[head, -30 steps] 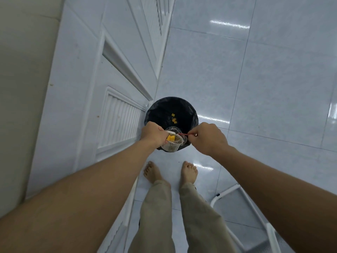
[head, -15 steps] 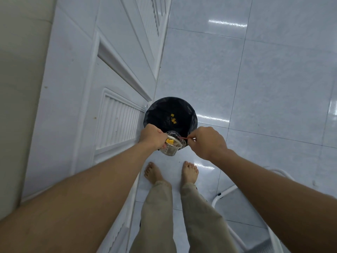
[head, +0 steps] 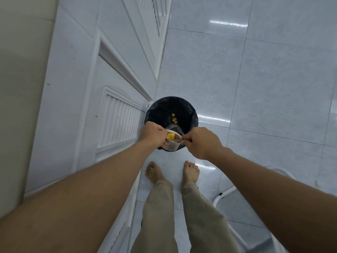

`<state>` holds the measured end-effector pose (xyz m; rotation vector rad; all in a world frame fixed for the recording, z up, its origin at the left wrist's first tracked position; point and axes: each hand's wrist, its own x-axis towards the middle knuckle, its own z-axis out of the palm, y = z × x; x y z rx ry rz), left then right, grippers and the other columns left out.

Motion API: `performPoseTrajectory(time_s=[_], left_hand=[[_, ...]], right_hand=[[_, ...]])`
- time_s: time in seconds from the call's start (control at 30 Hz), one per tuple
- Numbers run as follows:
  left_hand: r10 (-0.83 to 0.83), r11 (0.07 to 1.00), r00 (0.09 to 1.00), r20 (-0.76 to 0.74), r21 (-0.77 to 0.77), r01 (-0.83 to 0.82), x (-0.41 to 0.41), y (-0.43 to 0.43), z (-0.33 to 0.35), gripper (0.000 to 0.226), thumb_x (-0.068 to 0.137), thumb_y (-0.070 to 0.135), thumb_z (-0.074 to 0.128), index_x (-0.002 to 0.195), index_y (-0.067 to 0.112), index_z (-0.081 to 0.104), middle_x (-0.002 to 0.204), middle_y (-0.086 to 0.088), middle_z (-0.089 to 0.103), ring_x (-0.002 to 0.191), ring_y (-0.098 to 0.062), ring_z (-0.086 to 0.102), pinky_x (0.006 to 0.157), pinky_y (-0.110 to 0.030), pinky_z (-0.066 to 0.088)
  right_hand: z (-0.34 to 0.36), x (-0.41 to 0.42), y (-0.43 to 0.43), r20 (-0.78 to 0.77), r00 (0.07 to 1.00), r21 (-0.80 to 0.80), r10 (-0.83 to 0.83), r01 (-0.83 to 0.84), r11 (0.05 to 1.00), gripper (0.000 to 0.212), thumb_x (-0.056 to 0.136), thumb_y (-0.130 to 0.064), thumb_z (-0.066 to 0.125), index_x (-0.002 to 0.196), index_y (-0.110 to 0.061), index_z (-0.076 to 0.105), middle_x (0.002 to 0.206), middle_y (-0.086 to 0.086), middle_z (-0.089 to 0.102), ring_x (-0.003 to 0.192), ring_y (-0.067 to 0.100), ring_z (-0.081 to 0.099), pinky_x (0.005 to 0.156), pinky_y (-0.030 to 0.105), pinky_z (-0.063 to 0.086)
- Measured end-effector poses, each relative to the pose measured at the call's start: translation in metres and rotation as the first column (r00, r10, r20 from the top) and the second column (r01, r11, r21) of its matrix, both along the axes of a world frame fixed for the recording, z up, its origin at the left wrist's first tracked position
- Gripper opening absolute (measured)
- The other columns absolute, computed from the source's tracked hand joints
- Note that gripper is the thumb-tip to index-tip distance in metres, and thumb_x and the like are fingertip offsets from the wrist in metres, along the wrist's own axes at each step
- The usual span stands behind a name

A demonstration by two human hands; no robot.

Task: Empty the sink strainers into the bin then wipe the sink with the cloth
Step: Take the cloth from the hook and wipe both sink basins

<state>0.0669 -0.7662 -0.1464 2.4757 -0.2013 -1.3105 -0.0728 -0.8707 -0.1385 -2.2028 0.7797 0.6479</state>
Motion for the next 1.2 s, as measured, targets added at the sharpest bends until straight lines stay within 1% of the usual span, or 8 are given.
performPoseTrajectory(time_s=[0.13, 0.4, 0.57, 0.7, 0.8, 0.9, 1.03, 1.2], left_hand=[[0.027, 1.0, 1.0, -0.005, 0.005, -0.027, 0.003, 0.001, -0.001, 0.014, 0.092, 0.012, 0.062, 0.092, 0.012, 0.076, 0.053, -0.003, 0.07, 0.052, -0.014, 0.072, 0.067, -0.035, 0.064], [0.007, 1.0, 1.0, -0.006, -0.003, -0.007, 0.002, 0.005, -0.002, 0.014, 0.094, 0.016, 0.062, 0.092, 0.016, 0.075, 0.049, 0.002, 0.068, 0.05, -0.01, 0.07, 0.066, -0.032, 0.064], [0.01, 1.0, 1.0, -0.003, -0.022, -0.01, 0.0, 0.006, -0.002, 0.014, 0.094, 0.015, 0.061, 0.096, 0.017, 0.075, 0.056, -0.001, 0.071, 0.051, -0.01, 0.071, 0.065, -0.034, 0.064], [0.002, 0.999, 1.0, -0.024, -0.038, -0.003, -0.003, 0.007, -0.002, 0.016, 0.094, 0.017, 0.062, 0.084, 0.022, 0.073, 0.055, 0.0, 0.071, 0.052, -0.011, 0.071, 0.066, -0.033, 0.064], [0.016, 0.999, 0.999, -0.027, -0.034, -0.017, -0.004, 0.008, -0.002, 0.017, 0.093, 0.014, 0.061, 0.082, 0.021, 0.072, 0.055, -0.002, 0.071, 0.052, -0.013, 0.072, 0.065, -0.033, 0.064], [0.03, 0.999, 0.999, -0.028, -0.029, -0.031, -0.003, 0.011, -0.002, 0.023, 0.094, 0.012, 0.061, 0.074, 0.023, 0.067, 0.053, -0.001, 0.07, 0.052, -0.013, 0.072, 0.066, -0.034, 0.064], [0.046, 0.999, 0.998, -0.039, -0.024, -0.047, -0.003, 0.014, -0.001, 0.026, 0.094, 0.01, 0.059, 0.073, 0.023, 0.065, 0.051, 0.0, 0.07, 0.052, -0.012, 0.072, 0.065, -0.031, 0.064], [0.056, 0.998, 0.998, -0.041, -0.036, -0.057, -0.002, 0.014, 0.001, 0.022, 0.094, 0.011, 0.059, 0.079, 0.022, 0.069, 0.052, 0.0, 0.07, 0.053, -0.013, 0.072, 0.064, -0.031, 0.064]], right_hand=[[-0.002, -0.005, 0.002, 0.056, 0.992, -0.059, -0.109, 0.112, 0.992, 0.031, 0.097, -0.022, 0.048, 0.1, -0.022, 0.078, 0.076, -0.001, 0.07, 0.068, 0.019, 0.061, 0.063, 0.037, 0.059], [0.006, -0.008, 0.005, 0.099, 0.925, -0.084, -0.367, 0.375, 0.923, 0.025, 0.088, -0.029, 0.056, 0.082, -0.027, 0.08, 0.069, -0.008, 0.072, 0.056, 0.013, 0.06, 0.053, 0.027, 0.054], [0.006, -0.003, 0.007, -0.009, 0.976, 0.016, -0.218, 0.218, 0.976, 0.024, 0.088, -0.041, 0.062, 0.083, -0.029, 0.082, 0.059, -0.009, 0.067, 0.055, 0.014, 0.061, 0.056, 0.032, 0.058], [0.005, -0.002, 0.011, -0.009, 0.996, 0.073, -0.094, 0.094, 0.993, 0.027, 0.094, -0.03, 0.055, 0.106, -0.035, 0.079, 0.08, -0.011, 0.074, 0.065, 0.014, 0.062, 0.059, 0.032, 0.058], [0.004, -0.005, 0.014, 0.035, 0.992, 0.008, -0.12, 0.12, 0.993, 0.029, 0.097, -0.026, 0.052, 0.107, -0.032, 0.079, 0.086, -0.007, 0.076, 0.069, 0.015, 0.063, 0.063, 0.035, 0.06], [0.004, -0.008, 0.014, 0.07, 0.977, -0.051, -0.204, 0.207, 0.977, 0.03, 0.097, -0.024, 0.05, 0.096, -0.022, 0.079, 0.076, -0.002, 0.073, 0.064, 0.018, 0.062, 0.062, 0.038, 0.06], [0.008, -0.009, 0.008, 0.105, 0.935, -0.094, -0.338, 0.348, 0.933, 0.027, 0.088, -0.025, 0.052, 0.089, -0.023, 0.079, 0.066, -0.006, 0.07, 0.058, 0.015, 0.06, 0.052, 0.029, 0.053], [0.011, -0.001, 0.007, 0.019, 0.98, -0.038, -0.199, 0.199, 0.979, 0.026, 0.087, -0.036, 0.057, 0.087, -0.026, 0.081, 0.067, -0.007, 0.072, 0.059, 0.017, 0.064, 0.056, 0.032, 0.059]])
